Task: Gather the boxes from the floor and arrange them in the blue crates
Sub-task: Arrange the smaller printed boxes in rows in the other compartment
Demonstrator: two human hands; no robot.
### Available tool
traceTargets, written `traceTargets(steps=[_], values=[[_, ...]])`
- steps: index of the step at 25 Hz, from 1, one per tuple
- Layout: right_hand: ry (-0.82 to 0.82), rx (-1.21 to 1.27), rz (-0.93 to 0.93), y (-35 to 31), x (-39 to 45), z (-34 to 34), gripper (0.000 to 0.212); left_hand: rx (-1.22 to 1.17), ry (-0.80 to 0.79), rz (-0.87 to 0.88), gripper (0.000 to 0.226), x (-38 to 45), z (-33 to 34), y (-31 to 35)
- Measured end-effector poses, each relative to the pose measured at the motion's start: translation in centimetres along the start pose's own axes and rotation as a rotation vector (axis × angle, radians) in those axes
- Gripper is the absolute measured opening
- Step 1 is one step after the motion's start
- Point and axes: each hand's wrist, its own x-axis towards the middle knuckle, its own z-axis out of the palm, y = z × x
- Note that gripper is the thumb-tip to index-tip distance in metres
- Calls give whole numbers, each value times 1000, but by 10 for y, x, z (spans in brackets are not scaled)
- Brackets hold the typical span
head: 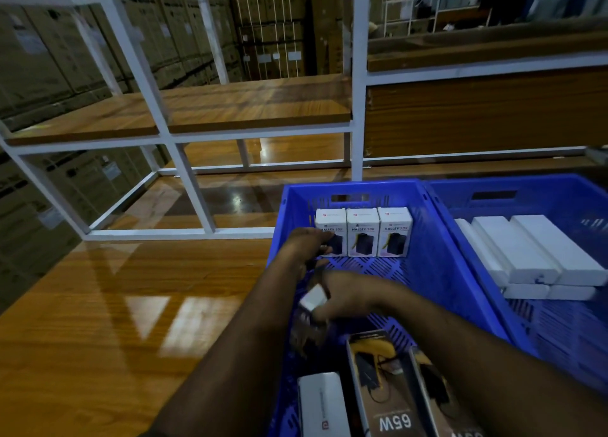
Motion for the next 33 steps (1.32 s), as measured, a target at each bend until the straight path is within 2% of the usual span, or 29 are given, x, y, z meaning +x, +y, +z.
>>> traceTargets(steps=[2, 4, 7, 10, 12, 16, 18, 22, 25, 27, 30, 33], values=[[142, 220, 55, 7, -9, -21, 41, 36, -18, 12, 18, -1, -1, 2], [272, 462, 167, 18, -20, -41, 32, 155, -49, 36, 32, -3, 1, 3], [382, 772, 271, 32, -35, -61, 23, 268, -182, 94, 51, -10, 7, 5], [469, 845, 317, 43, -40, -69, 35, 358, -351, 177, 63, -14, 10, 5], [507, 856, 328, 45, -43, -71, 43, 386, -432, 225, 59, -13, 13, 1], [556, 835, 303, 45, -43, -71, 51, 285, -412, 265, 40, -13, 17, -2], [589, 873, 260, 45, -40, -72, 46, 166, -403, 220, 40, -13, 15, -1], [711, 1124, 144, 44, -39, -75, 34, -149, -296, 12, 48, -15, 13, 4], [725, 1134, 42, 45, -36, -74, 34, -310, -417, -89, 51, -23, 12, 9], [675, 1169, -10, 43, -38, -74, 45, -343, -512, -125, 56, -29, 14, 8], [546, 1249, -56, 39, -45, -72, 48, -362, -593, -144, 61, -34, 20, 4], [590, 1209, -75, 37, -39, -70, 66, -248, -532, -116, 46, -36, 27, 3]])
